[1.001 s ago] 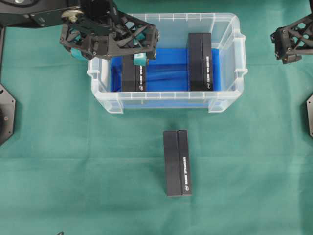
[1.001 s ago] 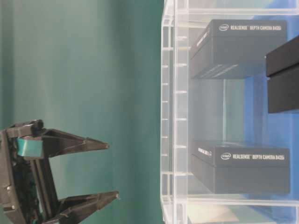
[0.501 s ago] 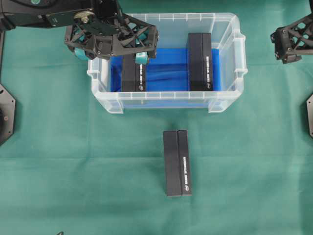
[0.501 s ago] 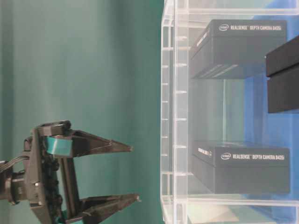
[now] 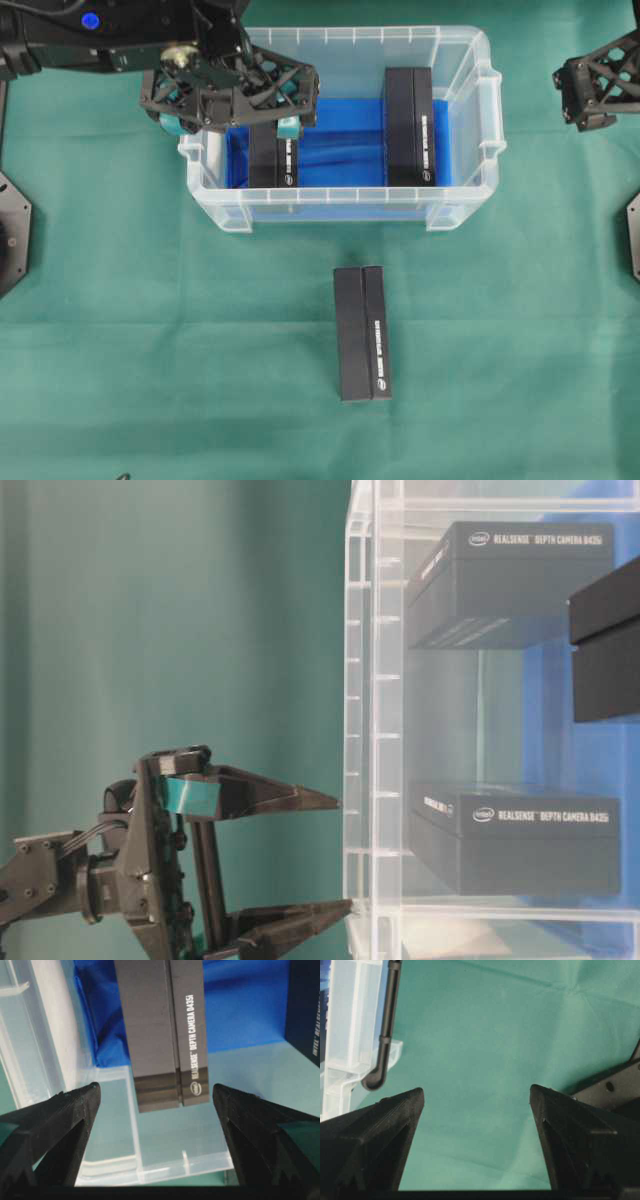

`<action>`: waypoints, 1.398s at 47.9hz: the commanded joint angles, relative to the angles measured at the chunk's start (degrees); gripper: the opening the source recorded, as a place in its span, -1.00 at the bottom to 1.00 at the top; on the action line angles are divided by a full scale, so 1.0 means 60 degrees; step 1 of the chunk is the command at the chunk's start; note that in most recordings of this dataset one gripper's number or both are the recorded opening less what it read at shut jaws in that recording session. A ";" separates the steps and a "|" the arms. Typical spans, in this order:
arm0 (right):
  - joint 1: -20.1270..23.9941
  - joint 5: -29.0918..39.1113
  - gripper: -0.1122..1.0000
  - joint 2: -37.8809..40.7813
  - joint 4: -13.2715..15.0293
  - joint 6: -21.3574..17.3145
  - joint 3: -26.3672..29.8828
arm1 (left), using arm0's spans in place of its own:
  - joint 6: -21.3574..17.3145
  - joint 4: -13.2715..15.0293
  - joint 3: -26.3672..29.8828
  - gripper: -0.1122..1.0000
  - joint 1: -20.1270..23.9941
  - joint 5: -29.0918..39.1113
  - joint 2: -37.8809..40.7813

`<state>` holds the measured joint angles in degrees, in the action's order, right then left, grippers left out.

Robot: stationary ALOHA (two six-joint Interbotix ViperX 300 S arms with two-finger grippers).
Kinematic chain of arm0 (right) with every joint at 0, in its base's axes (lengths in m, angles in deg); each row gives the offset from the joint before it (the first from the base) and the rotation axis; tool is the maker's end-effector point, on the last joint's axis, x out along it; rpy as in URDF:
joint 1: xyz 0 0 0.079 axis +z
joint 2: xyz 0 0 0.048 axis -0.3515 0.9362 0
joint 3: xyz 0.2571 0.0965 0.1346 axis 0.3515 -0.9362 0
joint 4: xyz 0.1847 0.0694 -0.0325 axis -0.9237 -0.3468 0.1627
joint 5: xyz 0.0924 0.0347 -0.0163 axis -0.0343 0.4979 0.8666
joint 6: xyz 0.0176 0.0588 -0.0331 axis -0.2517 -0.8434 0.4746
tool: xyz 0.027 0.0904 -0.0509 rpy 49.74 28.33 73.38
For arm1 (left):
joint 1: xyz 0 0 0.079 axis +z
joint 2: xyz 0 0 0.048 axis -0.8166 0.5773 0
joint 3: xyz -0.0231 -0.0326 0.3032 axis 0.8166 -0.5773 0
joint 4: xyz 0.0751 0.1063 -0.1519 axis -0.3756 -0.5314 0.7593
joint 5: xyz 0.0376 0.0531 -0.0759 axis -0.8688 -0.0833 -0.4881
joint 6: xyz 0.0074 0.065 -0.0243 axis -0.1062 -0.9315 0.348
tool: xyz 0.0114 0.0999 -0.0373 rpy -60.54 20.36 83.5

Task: Take out the box from the case.
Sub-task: 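Lower the open left gripper around the left black boxes and close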

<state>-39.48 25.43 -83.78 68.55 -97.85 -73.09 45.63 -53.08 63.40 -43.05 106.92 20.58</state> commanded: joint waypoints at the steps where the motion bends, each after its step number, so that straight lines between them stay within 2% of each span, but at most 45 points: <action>1: 0.0015 -0.0029 0.70 -0.0059 -0.0015 0.0015 0.0073 | -0.0015 -0.0044 0.0044 0.89 0.0059 -0.0176 -0.0073; 37: 0.0029 -0.0146 0.70 -0.0059 -0.0015 0.0015 -0.0029 | -0.0029 -0.0044 -0.0703 0.89 0.0337 -0.1509 0.0732; 67: 0.0044 -0.0264 0.70 -0.0059 0.0000 0.0015 -0.0059 | -0.0044 -0.0044 -0.1333 0.89 0.0513 -0.1846 0.0806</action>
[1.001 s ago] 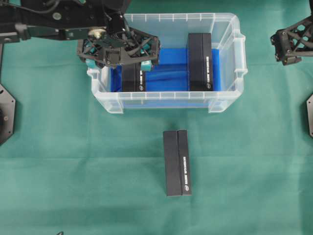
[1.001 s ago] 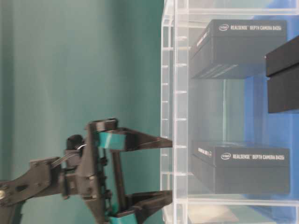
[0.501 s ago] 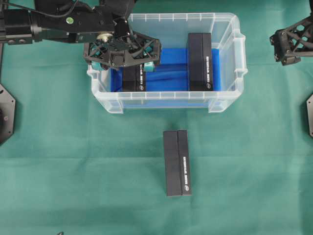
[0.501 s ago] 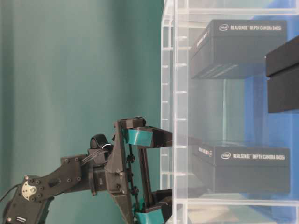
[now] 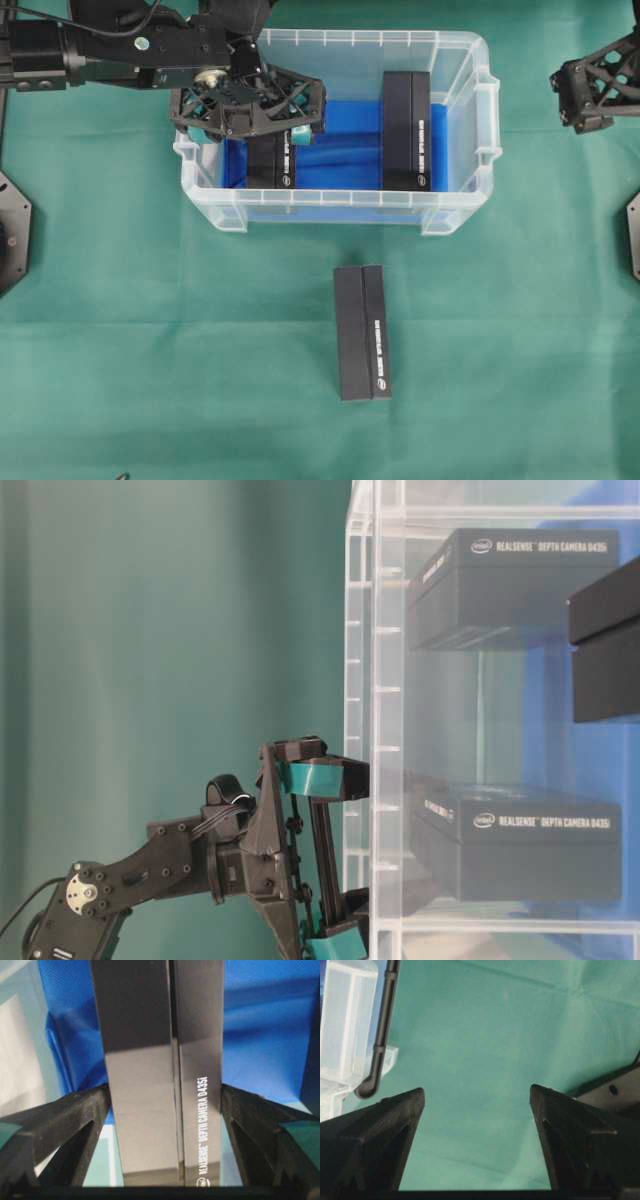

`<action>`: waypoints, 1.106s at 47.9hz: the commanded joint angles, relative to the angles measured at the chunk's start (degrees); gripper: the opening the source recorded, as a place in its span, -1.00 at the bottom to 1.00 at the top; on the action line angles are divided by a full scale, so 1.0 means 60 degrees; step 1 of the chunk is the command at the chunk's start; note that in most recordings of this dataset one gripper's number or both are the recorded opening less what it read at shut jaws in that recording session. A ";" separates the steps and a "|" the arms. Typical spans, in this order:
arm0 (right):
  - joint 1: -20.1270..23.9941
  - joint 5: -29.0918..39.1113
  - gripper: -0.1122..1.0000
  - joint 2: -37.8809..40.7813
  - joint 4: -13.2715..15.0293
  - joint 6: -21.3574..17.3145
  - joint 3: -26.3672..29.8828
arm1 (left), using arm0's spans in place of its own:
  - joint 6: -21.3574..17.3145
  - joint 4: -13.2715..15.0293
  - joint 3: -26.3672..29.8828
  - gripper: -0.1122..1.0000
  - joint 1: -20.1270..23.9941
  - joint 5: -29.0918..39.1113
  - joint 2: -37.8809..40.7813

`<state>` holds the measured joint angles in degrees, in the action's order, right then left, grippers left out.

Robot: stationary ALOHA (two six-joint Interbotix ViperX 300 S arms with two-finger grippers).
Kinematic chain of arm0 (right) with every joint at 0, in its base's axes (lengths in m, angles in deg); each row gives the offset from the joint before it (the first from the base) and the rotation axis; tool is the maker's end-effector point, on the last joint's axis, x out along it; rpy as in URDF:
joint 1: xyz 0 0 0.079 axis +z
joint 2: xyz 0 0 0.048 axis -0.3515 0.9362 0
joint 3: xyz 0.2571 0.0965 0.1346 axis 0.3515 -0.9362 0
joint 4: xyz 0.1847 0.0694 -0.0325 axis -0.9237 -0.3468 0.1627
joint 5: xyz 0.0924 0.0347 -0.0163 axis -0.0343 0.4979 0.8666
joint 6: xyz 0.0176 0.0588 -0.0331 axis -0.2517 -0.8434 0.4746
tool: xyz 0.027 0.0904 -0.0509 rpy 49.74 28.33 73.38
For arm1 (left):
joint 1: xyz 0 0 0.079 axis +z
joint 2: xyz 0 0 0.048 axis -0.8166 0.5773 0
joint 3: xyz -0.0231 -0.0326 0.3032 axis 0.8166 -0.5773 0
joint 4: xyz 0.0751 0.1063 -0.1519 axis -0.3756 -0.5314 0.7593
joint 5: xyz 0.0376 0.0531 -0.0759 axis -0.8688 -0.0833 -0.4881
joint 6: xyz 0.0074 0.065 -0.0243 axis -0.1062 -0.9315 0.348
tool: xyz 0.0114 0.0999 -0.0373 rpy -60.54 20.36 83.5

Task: Take out the box from the case.
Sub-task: 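Lower the open left gripper around the left black boxes and close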

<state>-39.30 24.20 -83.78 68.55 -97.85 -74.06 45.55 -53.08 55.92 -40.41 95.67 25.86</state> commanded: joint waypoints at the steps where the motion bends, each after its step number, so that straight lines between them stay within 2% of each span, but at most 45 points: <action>1: 0.0000 -0.0059 0.70 -0.0059 0.0000 0.0015 0.0088 | -0.0029 -0.0029 -0.0088 0.89 0.0073 0.0029 -0.0073; 9: 0.0015 -0.0044 0.70 -0.0059 0.0000 0.0000 0.0103 | -0.0059 0.0015 -0.0088 0.88 0.0059 0.0044 -0.0073; 13: 0.0000 -0.0044 0.70 -0.0059 0.0000 0.0000 0.0103 | -0.0059 0.0059 -0.0088 0.82 0.0059 0.0059 -0.0088; 15: 0.0015 -0.0059 0.70 -0.0059 0.0000 0.0000 0.0088 | -0.0015 0.0088 -0.0073 0.73 0.0059 0.0059 -0.0088; 20: 0.0015 -0.0059 0.70 -0.0073 -0.0015 0.0000 0.0103 | 0.0103 0.0161 -0.0044 0.31 0.0059 0.0059 -0.0073; 42: 0.0029 -0.0059 0.70 -0.0103 -0.0015 0.0000 0.0073 | 0.0308 0.0161 0.0044 0.31 0.0015 0.0103 -0.0190; 53: 0.0029 -0.0059 0.70 -0.0103 -0.0015 0.0000 0.0073 | 0.0322 0.0161 0.0454 0.31 0.0015 0.0557 -0.0308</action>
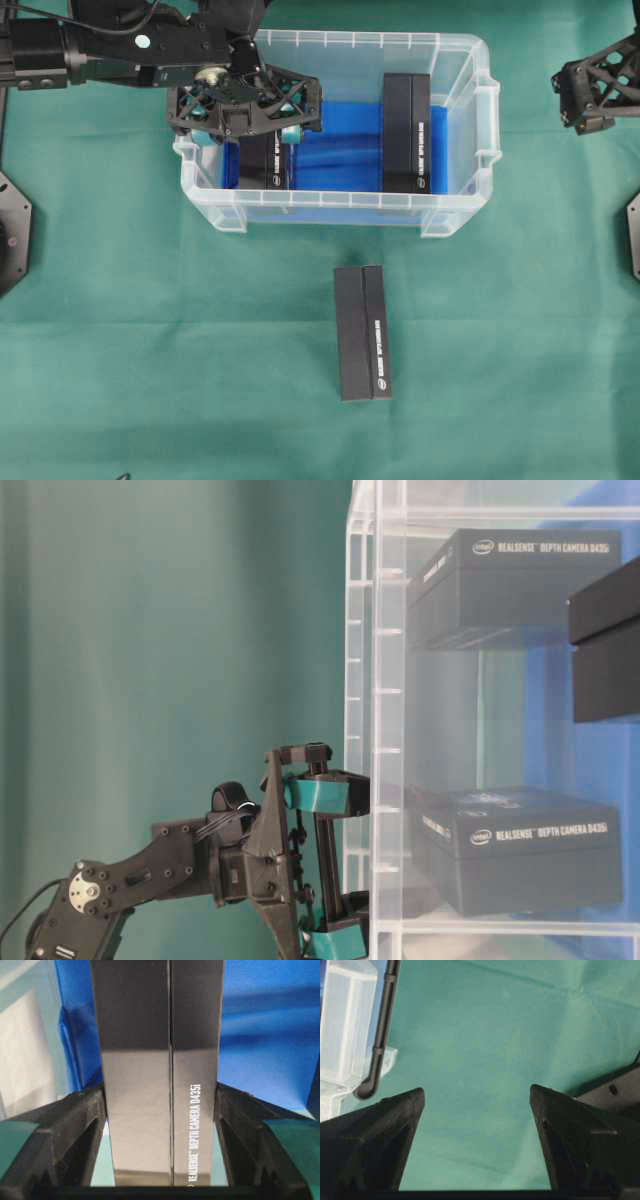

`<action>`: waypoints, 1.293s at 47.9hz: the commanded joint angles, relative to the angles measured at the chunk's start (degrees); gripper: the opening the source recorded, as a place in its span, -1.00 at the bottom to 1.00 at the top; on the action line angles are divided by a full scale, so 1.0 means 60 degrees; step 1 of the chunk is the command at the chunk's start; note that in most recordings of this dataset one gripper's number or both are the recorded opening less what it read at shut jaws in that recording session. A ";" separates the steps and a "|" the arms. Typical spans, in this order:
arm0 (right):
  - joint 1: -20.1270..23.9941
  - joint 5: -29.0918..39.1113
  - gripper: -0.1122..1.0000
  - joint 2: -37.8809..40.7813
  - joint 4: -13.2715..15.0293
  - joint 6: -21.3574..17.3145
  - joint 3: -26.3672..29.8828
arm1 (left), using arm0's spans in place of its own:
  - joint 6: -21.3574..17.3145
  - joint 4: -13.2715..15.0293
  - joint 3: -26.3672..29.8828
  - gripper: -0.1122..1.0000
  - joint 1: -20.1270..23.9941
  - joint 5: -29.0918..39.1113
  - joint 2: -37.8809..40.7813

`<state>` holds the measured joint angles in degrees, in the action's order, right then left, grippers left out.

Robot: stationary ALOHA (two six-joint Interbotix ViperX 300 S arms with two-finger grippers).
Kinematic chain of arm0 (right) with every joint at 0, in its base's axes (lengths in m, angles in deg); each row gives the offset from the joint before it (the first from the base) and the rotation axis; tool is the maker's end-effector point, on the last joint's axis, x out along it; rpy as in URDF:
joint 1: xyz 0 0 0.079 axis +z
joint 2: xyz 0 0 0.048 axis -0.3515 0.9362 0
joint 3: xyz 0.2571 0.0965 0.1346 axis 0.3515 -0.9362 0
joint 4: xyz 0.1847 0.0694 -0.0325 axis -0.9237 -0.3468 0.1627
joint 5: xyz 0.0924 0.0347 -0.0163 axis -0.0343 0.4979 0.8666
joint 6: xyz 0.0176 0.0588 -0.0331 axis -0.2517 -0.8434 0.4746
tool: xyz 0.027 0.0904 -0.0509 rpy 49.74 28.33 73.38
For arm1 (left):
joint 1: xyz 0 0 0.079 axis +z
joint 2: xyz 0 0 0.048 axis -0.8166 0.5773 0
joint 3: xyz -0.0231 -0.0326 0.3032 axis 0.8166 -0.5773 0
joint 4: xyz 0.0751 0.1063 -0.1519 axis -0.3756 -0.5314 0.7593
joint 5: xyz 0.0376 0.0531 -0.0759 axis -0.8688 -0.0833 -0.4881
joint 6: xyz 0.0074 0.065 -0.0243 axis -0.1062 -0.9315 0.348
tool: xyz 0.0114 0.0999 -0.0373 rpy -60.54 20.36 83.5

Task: Take out the box from the case.
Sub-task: 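Lower the open left gripper around the left black boxes and close, then lift the left black boxes up out of the case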

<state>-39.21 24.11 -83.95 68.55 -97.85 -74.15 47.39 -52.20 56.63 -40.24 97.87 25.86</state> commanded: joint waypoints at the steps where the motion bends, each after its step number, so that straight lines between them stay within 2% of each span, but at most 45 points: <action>1: 0.0015 -0.0044 0.70 -0.0073 -0.0015 0.0015 0.0088 | 0.0015 0.0015 0.0381 0.31 -0.0015 0.0249 -0.0308; 22: 0.0015 -0.0059 0.70 -0.0088 0.0000 0.0015 0.0103 | -0.0117 -0.0044 0.1875 0.31 -0.0015 0.1699 -0.0586; 43: 0.0015 -0.0264 0.70 -0.0088 0.0015 0.0015 0.0088 | -0.0088 -0.0059 0.3267 0.31 -0.0015 0.3574 -0.1567; 62: 0.0015 -0.0264 0.70 -0.0088 0.0015 0.0000 0.0088 | -0.0088 -0.0059 0.4702 0.31 -0.0088 0.5054 -0.1538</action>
